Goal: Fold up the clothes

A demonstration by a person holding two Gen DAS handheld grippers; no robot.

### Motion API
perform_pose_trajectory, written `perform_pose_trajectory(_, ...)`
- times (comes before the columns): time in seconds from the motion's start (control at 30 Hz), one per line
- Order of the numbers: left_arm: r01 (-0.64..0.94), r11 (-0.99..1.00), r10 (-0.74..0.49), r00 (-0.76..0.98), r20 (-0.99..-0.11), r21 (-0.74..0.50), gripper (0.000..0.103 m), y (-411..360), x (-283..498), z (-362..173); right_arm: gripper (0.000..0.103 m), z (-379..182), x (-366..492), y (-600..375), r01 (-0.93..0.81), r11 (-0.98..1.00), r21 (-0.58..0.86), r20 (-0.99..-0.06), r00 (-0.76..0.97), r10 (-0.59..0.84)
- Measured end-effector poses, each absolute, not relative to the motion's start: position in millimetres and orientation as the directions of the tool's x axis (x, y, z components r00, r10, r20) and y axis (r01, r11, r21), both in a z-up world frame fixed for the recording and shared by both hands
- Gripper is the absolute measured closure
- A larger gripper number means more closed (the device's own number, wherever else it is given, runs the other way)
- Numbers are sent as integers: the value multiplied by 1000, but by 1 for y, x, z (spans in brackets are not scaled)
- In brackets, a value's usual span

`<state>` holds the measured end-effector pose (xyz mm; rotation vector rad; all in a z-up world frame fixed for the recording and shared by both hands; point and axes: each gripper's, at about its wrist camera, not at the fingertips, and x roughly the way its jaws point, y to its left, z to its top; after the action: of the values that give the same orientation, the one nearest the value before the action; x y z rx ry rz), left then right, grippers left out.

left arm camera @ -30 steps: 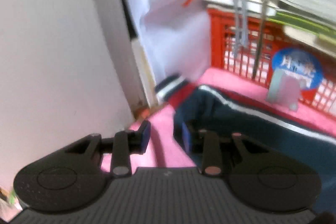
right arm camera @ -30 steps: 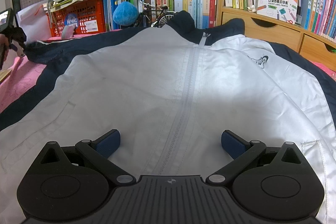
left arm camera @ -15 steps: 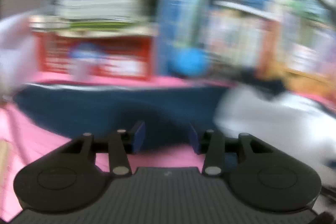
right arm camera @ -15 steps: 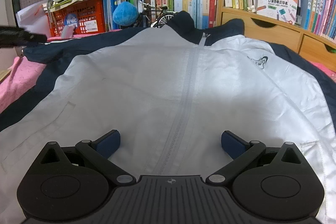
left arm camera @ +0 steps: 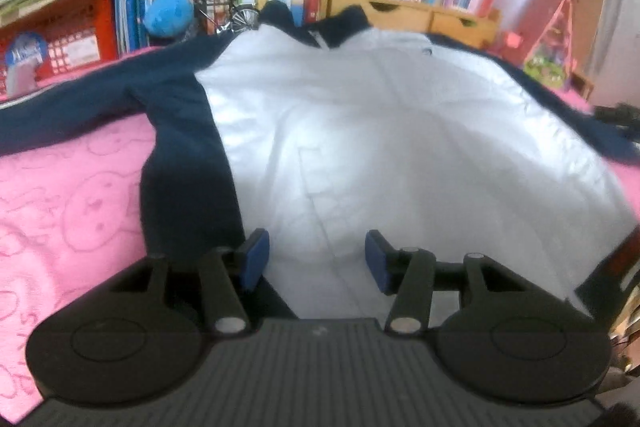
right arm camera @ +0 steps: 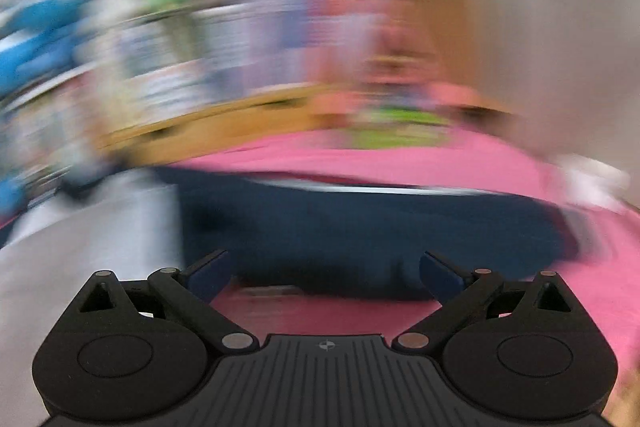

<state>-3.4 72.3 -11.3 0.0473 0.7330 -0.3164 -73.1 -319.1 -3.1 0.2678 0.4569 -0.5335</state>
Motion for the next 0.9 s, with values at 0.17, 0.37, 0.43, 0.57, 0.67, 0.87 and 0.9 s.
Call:
perform_pose_trajectory(0.17, 284, 959, -221, 713, -665, -14, 50, 63, -6, -13, 2, -27, -106, -402, 708, 651, 273, -539, 673, -506)
perform_pose_trajectory(0.37, 258, 966, -200, 723, -662, -11, 49, 66, -9, -15, 12, -40, -82, -432, 683, 631, 367, -557, 705, -439)
perform_pose_trajectory(0.43, 253, 968, -195, 727, -659, -7, 49, 65, -10, -16, 55, -38, -66, -440, 685, 629, 368, -565, 702, -434)
perform_pose_trajectory(0.57, 247, 969, -191, 736, -649, -6, 49, 66, -11, -17, 90, -11, -37, -464, 638, 705, 310, -540, 728, -422)
perform_pose_trajectory(0.67, 237, 972, -182, 740, -647, -3, 47, 66, -11, -17, 91, 39, -21, -459, 631, 764, 136, -374, 747, -550)
perform_pose_trajectory(0.87, 213, 977, -166, 750, -641, -4, 43, 67, -12, -18, 85, 87, 2, -473, 744, 664, -76, -99, 657, -747)
perform_pose_trajectory(0.9, 212, 977, -166, 750, -640, -4, 42, 67, -12, -18, 85, 87, 8, -488, 761, 647, -60, -169, 631, -757)
